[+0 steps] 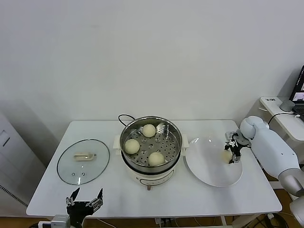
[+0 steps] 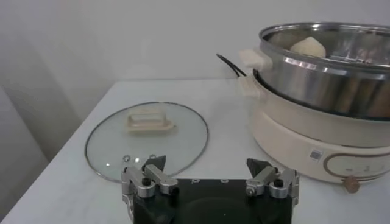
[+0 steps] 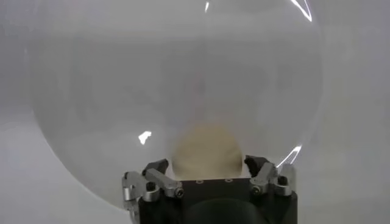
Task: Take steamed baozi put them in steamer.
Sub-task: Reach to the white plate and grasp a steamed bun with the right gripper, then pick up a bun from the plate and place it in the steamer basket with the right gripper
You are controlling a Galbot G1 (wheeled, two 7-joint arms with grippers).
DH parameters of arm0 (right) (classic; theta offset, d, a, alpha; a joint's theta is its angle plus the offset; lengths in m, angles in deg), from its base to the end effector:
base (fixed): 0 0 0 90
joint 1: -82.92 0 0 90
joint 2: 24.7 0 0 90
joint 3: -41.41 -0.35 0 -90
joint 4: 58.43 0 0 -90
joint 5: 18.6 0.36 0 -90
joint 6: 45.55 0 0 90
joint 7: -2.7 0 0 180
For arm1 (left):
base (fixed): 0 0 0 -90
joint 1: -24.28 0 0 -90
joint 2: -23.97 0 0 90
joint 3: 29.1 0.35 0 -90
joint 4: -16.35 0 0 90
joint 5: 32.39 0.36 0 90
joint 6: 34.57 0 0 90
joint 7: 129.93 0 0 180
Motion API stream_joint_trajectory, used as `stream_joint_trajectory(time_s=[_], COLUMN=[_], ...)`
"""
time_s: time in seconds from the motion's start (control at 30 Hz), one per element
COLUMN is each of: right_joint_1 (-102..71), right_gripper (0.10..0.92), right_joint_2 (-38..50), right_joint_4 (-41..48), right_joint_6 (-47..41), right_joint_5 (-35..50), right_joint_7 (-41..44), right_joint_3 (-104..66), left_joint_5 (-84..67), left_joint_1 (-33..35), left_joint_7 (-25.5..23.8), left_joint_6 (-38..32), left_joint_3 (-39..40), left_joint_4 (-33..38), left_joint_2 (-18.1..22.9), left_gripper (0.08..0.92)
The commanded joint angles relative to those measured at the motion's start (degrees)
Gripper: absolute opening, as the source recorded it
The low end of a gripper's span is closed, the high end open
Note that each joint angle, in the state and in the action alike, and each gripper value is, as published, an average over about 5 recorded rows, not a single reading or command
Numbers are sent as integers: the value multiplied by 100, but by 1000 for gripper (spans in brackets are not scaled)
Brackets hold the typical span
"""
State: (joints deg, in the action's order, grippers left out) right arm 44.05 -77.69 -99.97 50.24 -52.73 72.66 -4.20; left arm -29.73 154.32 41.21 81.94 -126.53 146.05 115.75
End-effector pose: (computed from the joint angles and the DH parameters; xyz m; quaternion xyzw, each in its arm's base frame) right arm 0.5705 -0.2395 -0.2407 0.4651 -0.5407 0.5396 0.4474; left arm 0.1324 0.0321 -0.2694 -0.0050 -0.9715 -0.0196 0.2360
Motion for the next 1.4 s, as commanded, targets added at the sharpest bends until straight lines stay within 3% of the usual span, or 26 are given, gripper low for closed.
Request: stream_joint_trajectory(time_s=[0.03, 0.17, 0.27, 0.6, 0.83, 1.13, 1.4], right_joint_1=[25, 132, 356, 2670, 4364, 4782, 4352], right_gripper=[608, 497, 460, 456, 454, 458, 458], right_joint_2=[34, 242, 527, 1394, 1010, 96, -692], right_joint_4=[-16, -341, -827, -2562, -3474, -3653, -3213], right_joint_6=[-32, -265, -646, -2231, -3376, -3953, -4090], right_joint_5=[59, 538, 1265, 3971, 5485, 6224, 6126], right_joint_7=[-22, 41, 132, 147, -29, -261, -451], right_joint_3=[-7, 246, 719, 3419, 5116, 5787, 5782], left_joint_5=[2, 72, 273, 449, 429, 405, 368], left_joint_1=[0, -26, -74, -219, -277, -269, -280], left_joint_7=[0, 16, 63, 159, 168, 196, 195], left_joint_6=[0, -32, -86, -149, -128, -142, -129], left_joint_3=[-3, 6, 19, 72, 98, 188, 245], left_joint_4=[-17, -58, -135, -109, 13, 111, 168], left_joint_2=[-7, -11, 18, 33, 24, 6, 22], left_gripper=[823, 823, 823, 823, 823, 823, 823])
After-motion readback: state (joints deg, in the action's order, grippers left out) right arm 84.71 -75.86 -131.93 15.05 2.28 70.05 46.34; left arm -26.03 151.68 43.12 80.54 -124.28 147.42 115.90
